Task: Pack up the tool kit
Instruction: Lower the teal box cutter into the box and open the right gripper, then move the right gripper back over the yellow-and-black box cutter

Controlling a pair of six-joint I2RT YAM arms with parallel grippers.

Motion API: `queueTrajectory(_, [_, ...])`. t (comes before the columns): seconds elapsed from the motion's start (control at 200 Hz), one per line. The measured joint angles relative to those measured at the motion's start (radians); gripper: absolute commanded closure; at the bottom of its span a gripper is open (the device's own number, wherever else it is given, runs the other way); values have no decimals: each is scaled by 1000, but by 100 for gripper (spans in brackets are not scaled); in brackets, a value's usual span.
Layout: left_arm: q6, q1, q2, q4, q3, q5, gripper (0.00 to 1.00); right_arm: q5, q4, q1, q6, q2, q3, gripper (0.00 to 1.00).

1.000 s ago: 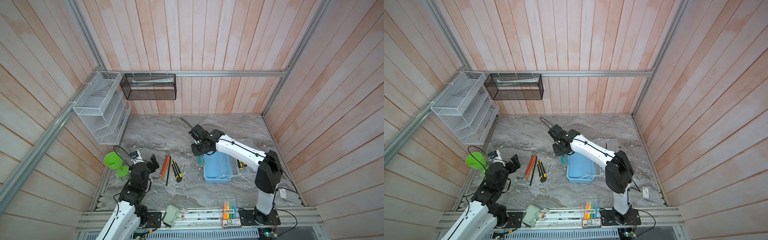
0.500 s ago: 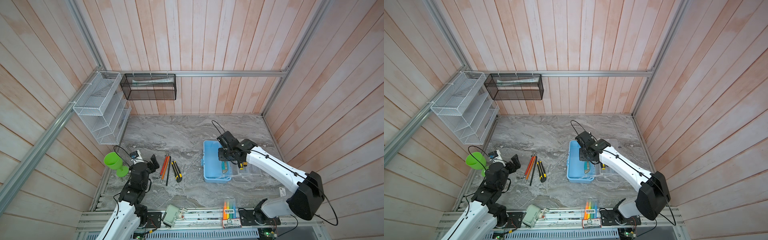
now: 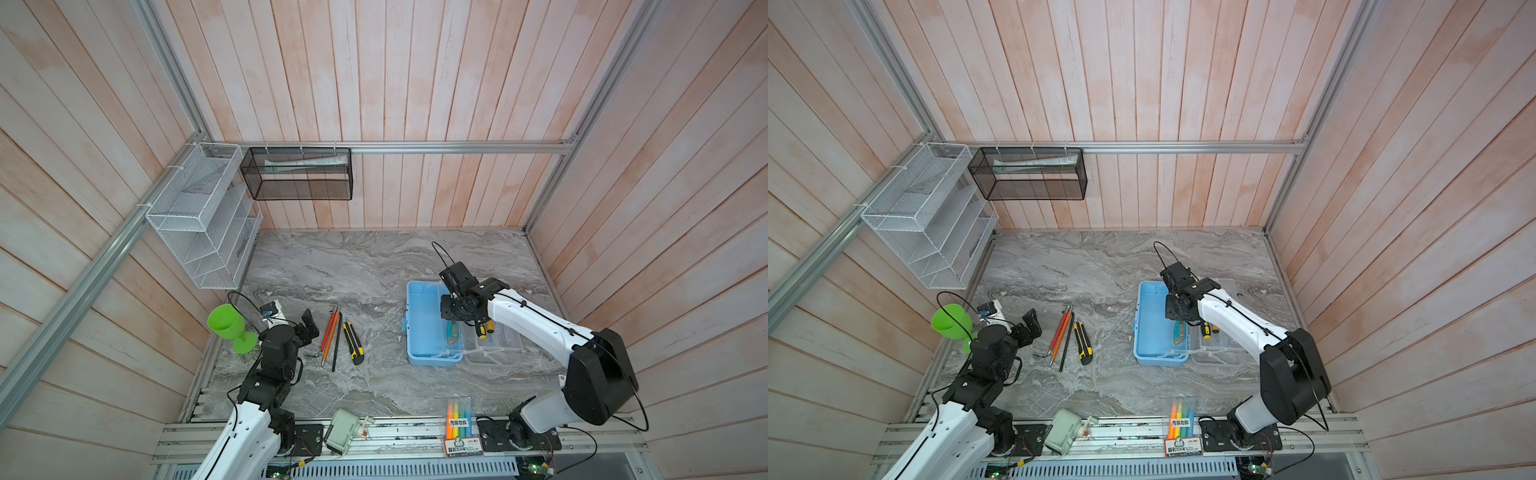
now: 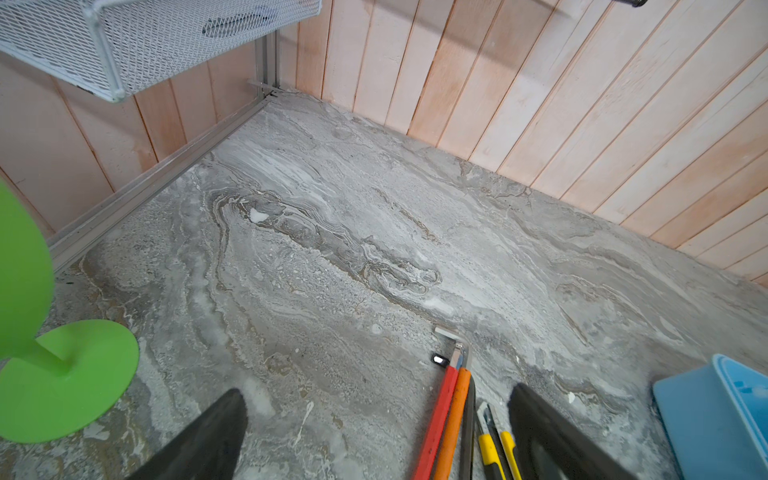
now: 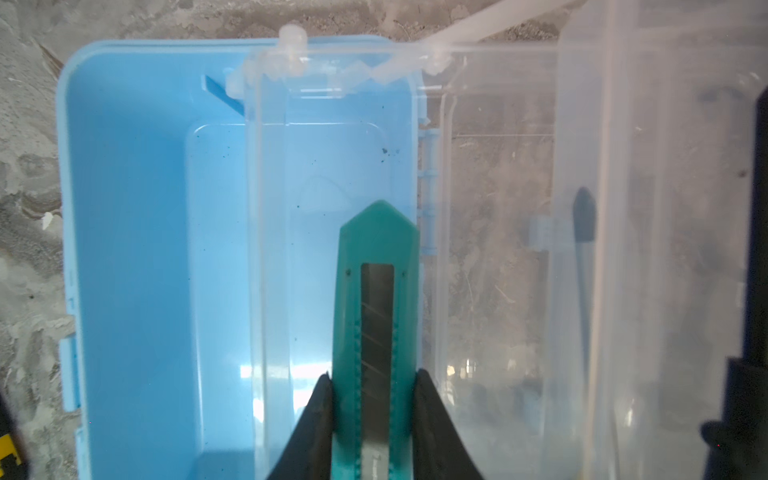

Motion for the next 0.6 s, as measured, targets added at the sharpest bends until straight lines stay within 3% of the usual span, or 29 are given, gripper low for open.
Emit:
queueTrajectory(0.03, [0,0,0,0,0,0,0,-1,2,-2,-2,3,2,70])
queueTrajectory(0.245, [0,0,0,0,0,0,0,-18,-1,-2,-27,28,36,57])
queueTrajectory(0.465, [0,0,1,0,0,0,0,5,-79,8,-54,58,157,52])
queueTrajectory(0.6, [0,0,2,0,0,0,0,10,-76,104,-64,58,246,49])
